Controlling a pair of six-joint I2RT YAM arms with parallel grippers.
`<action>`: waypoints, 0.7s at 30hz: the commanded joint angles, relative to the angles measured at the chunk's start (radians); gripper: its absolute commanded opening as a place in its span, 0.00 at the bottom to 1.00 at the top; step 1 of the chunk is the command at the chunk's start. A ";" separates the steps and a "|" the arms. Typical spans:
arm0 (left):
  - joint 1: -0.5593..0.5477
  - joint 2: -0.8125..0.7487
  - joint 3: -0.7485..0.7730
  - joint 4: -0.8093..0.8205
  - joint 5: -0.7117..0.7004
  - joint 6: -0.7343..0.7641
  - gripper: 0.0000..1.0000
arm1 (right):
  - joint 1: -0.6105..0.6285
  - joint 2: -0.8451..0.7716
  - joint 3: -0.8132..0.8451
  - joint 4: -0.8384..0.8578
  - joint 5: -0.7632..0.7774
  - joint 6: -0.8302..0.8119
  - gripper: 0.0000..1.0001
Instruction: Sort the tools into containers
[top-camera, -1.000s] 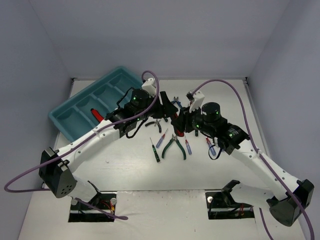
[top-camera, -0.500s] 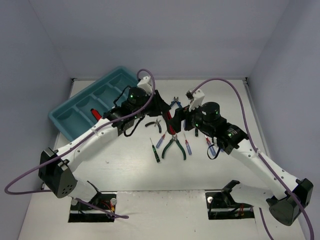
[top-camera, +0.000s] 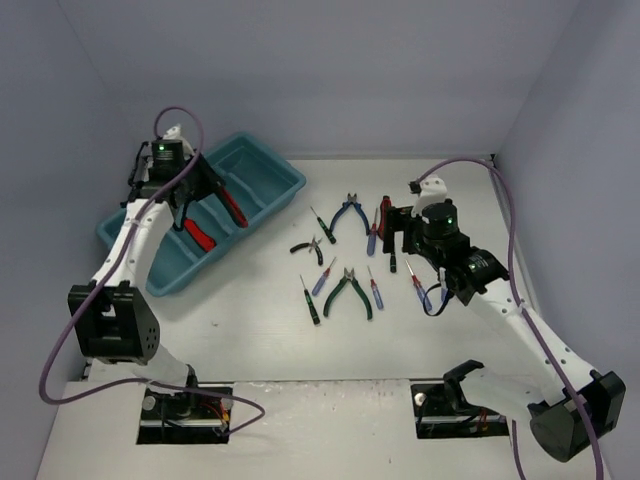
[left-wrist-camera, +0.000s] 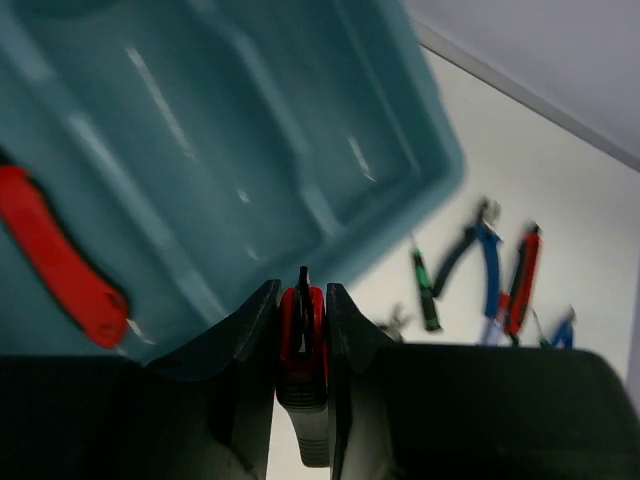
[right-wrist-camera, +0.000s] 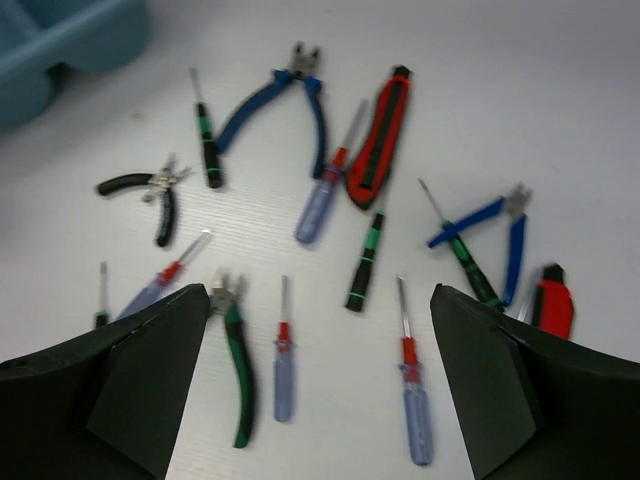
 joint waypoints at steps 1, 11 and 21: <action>0.125 0.102 0.084 -0.023 0.082 0.063 0.07 | -0.024 -0.047 -0.016 -0.013 0.151 -0.004 0.91; 0.245 0.350 0.224 -0.093 0.125 0.101 0.14 | -0.052 -0.072 -0.056 -0.063 0.300 0.019 0.91; 0.257 0.340 0.245 -0.135 0.091 0.139 0.74 | -0.193 0.033 -0.033 -0.106 0.345 0.033 0.91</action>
